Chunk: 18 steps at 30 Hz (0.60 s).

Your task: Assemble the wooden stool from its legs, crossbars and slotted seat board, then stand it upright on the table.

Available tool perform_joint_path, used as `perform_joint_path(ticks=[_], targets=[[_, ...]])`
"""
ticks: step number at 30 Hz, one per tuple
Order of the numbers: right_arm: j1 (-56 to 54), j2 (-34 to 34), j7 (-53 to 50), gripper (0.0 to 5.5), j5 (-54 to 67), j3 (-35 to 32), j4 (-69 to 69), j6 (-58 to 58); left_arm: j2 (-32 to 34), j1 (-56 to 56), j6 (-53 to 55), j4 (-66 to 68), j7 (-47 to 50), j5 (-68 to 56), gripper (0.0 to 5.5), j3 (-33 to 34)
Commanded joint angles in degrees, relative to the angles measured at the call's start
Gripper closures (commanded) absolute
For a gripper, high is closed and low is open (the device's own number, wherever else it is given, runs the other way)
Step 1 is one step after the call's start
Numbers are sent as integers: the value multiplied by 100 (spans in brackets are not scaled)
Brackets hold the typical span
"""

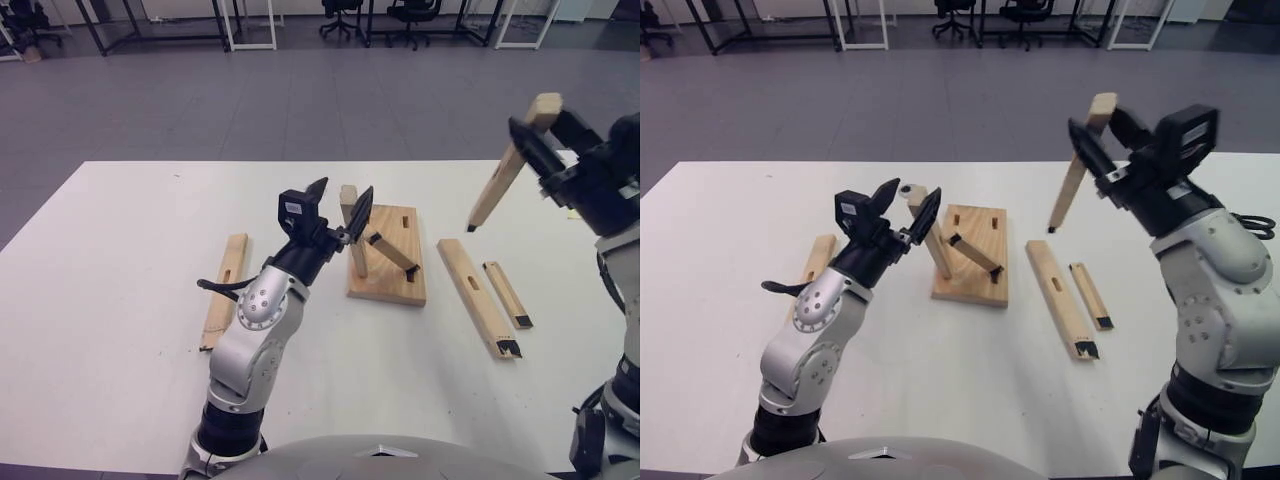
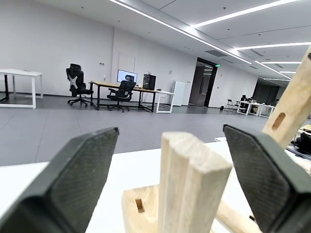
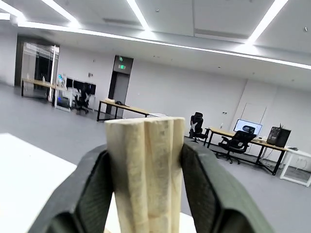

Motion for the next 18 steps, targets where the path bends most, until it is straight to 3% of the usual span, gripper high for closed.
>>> perform_joint_path(ticks=[1, 5, 8, 13, 18], targets=[[-595, 42, -530, 348, 1976, -888, 869, 601, 425, -858, 459, -452, -599, -932, 152, 667], [-910, -16, -1016, 348, 4005, -1052, 1583, 910, 996, -1734, 1045, -511, -1021, -2375, 152, 1577], [-879, -394, -710, 348, 5253, -869, 2294, 1448, 1395, -2615, 1666, 67, -1282, -3699, 152, 2037], [-1619, -919, 577, 348, 6022, -122, 3250, 2388, 1716, -3232, 2748, 1129, -1865, -5122, 152, 1897], [-2782, -679, 1636, 348, 5757, 778, 3280, 2633, 1844, -3294, 3599, 1517, -2398, -6118, 152, 1559]])
